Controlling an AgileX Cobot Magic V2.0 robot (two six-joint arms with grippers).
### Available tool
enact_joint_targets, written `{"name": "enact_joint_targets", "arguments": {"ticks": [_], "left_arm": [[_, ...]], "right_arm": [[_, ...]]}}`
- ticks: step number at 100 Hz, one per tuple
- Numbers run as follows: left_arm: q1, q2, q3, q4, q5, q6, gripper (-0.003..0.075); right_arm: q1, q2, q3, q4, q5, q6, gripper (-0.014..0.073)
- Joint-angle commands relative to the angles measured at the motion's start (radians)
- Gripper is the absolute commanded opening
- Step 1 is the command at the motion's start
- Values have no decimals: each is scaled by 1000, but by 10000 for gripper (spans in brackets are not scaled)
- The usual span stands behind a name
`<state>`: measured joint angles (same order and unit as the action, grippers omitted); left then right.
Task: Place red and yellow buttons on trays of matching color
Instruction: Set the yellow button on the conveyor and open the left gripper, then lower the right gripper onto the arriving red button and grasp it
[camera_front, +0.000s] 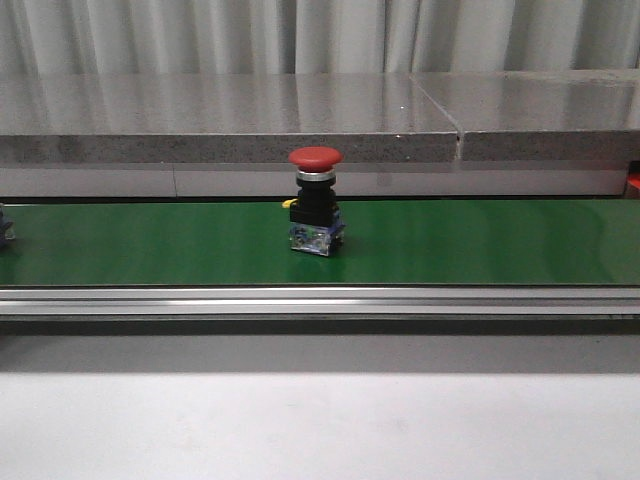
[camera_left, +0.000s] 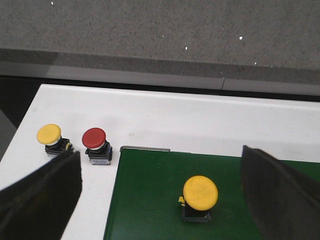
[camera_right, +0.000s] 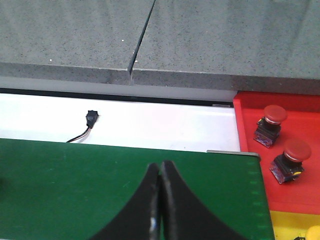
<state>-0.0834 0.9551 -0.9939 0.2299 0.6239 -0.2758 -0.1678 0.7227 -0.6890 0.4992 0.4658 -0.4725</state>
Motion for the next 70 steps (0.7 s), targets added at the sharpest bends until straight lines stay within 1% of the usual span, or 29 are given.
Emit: {"name": "enact_joint_targets", "arguments": {"ticks": [1, 10, 29, 36, 43, 46, 47, 50, 51, 64, 70], "left_arm": [[-8, -100, 35, -2, -103, -1, 622], [-8, -193, 117, -2, -128, -1, 622], [-8, -386, 285, -2, -135, -1, 618], [-8, -449, 332, -2, -135, -1, 595], [-8, -504, 367, -2, -135, -1, 531], [-8, -528, 386, -2, -135, -1, 474], [-8, -528, 386, -2, -135, -1, 474], [-8, -550, 399, -2, -135, -1, 419], [-8, -554, 402, -4, -135, -1, 419], [-8, -609, 422, -4, -126, -1, 176], [-8, -620, 422, -4, -122, -1, 84]], "right_arm": [[1, -7, -25, 10, -56, -8, -67], [1, -7, -25, 10, -56, -8, -67], [1, -7, -25, 10, -56, -8, -67], [1, -7, -25, 10, -56, -8, -67], [1, -7, -25, 10, -56, -8, -67], [1, -7, -25, 10, -56, -8, -67], [1, -7, -25, 10, -56, -8, -67], [1, -7, -25, 10, -56, -8, -67], [1, -7, -25, 10, -56, -8, -67], [1, -7, -25, 10, -56, -8, -67], [1, -7, -25, 10, -56, -8, -67]]}}
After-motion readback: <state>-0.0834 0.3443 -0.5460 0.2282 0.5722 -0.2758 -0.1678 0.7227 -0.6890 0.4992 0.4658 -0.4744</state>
